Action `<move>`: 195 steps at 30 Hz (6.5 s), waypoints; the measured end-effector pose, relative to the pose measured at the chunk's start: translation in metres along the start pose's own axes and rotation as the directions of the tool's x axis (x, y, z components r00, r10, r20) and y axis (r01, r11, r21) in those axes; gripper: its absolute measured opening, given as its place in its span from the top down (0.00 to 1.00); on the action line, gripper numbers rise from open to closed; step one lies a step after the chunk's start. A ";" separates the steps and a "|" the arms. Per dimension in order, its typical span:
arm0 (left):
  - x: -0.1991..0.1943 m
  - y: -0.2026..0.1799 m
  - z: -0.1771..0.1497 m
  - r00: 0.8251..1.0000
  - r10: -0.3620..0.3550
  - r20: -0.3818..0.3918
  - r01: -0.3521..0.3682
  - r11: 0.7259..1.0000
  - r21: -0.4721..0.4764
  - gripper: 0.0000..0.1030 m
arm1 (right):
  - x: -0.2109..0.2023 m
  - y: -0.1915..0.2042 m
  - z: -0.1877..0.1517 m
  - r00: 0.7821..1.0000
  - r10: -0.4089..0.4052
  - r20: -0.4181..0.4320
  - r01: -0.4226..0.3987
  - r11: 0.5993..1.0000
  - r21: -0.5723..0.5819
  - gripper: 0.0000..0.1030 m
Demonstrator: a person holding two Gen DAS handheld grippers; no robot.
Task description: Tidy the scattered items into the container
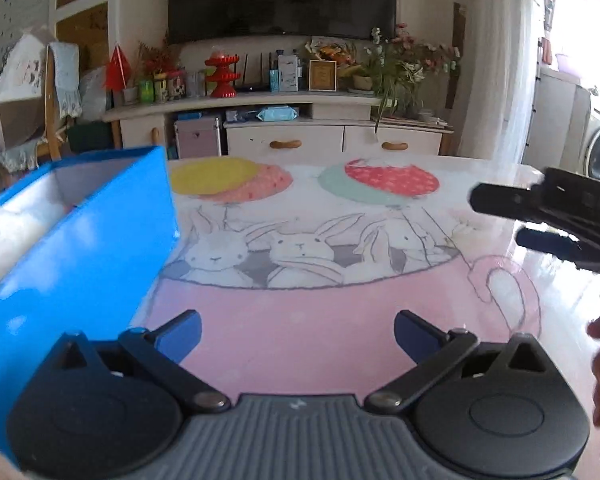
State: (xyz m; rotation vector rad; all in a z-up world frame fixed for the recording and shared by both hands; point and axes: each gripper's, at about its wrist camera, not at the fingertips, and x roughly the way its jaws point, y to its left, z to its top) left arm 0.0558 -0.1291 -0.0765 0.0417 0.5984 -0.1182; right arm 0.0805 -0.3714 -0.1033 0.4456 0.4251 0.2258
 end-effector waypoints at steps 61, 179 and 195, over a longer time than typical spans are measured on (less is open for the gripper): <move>-0.076 0.171 0.035 0.981 0.179 -0.072 -0.186 0.977 -0.105 0.00 | 0.042 0.234 -0.020 0.944 -0.089 -0.319 0.007 0.968 -0.252 0.00; -0.079 0.187 0.044 0.992 0.122 0.044 -0.114 0.981 -0.154 0.01 | 0.058 0.259 -0.031 0.940 -0.065 -0.336 -0.030 0.962 -0.270 0.00; -0.077 0.187 0.044 0.993 0.116 0.038 -0.109 0.981 -0.163 0.01 | 0.059 0.253 -0.031 0.939 -0.074 -0.336 -0.020 0.963 -0.270 0.00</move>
